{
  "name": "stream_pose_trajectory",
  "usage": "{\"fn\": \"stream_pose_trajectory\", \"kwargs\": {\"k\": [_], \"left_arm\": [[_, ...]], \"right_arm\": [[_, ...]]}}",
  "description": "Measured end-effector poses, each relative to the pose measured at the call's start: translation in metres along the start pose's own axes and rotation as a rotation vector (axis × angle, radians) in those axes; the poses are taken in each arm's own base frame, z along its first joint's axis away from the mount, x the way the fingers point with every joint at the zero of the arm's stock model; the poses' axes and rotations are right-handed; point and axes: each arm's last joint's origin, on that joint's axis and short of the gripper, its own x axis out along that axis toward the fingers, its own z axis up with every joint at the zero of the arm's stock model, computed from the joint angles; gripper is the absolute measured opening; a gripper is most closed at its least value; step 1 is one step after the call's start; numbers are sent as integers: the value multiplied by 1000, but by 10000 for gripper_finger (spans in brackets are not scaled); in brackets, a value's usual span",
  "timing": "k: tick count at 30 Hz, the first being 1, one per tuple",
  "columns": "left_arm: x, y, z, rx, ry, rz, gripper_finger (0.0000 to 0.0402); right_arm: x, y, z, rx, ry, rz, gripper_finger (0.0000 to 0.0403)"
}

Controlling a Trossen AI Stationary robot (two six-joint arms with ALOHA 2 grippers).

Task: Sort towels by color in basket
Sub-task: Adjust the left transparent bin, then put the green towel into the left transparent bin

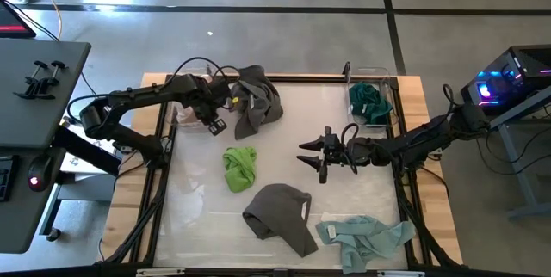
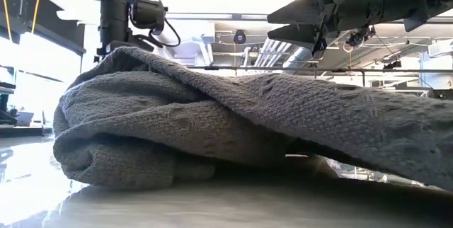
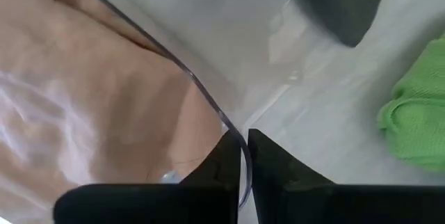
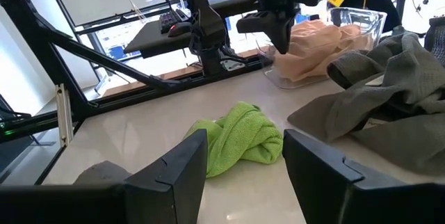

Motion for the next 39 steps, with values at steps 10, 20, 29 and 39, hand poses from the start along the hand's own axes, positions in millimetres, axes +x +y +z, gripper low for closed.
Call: {"fn": "stream_pose_trajectory", "kwargs": {"k": [10, 20, 29, 39], "left_arm": [[0, 1, -2, 80, 20, 17, 103], [-12, 8, -17, 59, 56, 55, 190], [-54, 18, -40, 44, -106, 52, 192], [-85, 6, -55, 52, -414, -95, 191]], "right_arm": [[0, 0, 0, 4, 0, 0, 185], [0, 1, 2, 13, -24, 9, 185], [0, 0, 4, 37, -53, -29, 185], [-5, 11, 4, 51, -63, -17, 185]]}}
